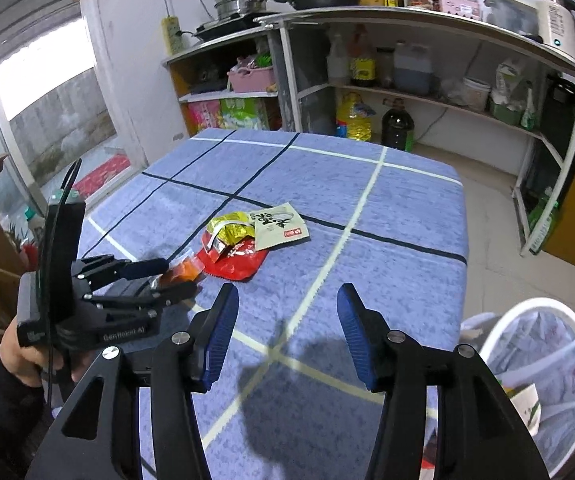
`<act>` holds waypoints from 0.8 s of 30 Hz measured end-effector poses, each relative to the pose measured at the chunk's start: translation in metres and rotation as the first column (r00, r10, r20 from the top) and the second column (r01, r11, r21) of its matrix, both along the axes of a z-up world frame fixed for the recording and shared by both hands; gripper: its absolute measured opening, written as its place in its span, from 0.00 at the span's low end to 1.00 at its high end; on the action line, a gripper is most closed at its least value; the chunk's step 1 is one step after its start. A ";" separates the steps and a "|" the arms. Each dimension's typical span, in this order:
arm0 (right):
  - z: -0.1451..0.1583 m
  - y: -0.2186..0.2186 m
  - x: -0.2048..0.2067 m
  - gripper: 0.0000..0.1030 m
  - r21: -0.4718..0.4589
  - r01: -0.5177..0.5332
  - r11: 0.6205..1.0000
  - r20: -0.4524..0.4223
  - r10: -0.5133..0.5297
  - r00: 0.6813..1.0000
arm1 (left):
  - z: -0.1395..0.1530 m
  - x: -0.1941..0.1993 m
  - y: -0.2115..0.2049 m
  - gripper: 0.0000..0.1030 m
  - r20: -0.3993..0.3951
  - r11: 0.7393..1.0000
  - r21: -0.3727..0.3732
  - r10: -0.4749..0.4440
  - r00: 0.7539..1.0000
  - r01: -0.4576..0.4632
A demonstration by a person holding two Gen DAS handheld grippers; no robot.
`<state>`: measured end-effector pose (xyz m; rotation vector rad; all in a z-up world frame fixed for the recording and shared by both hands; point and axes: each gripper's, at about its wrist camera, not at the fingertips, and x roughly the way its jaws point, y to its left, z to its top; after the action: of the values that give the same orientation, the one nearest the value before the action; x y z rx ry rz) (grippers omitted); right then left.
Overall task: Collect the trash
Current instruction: 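Grasp the orange packet with the left tool while the right tool grasps the beige sachet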
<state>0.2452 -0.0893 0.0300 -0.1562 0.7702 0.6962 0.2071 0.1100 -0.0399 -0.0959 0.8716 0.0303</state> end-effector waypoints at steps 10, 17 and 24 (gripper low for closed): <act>-0.002 0.041 0.022 0.51 -0.046 -0.039 0.998 -0.017 0.038 0.999 | 0.014 -0.014 0.010 0.19 0.059 1.000 -0.015 0.016 0.998 -0.016; -0.015 0.074 0.053 0.51 -0.109 -0.062 0.992 -0.003 0.062 0.998 | 0.028 -0.024 0.031 0.16 0.098 0.995 -0.084 0.059 0.993 -0.051; -0.035 0.109 0.080 0.51 -0.187 -0.128 0.974 0.009 0.132 0.991 | 0.030 -0.023 0.034 0.16 0.091 0.993 -0.097 0.076 0.993 -0.067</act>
<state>0.3255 0.0196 -0.0054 -0.3861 0.8092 0.7448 0.1842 0.1442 -0.0099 -0.2146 0.7744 0.0518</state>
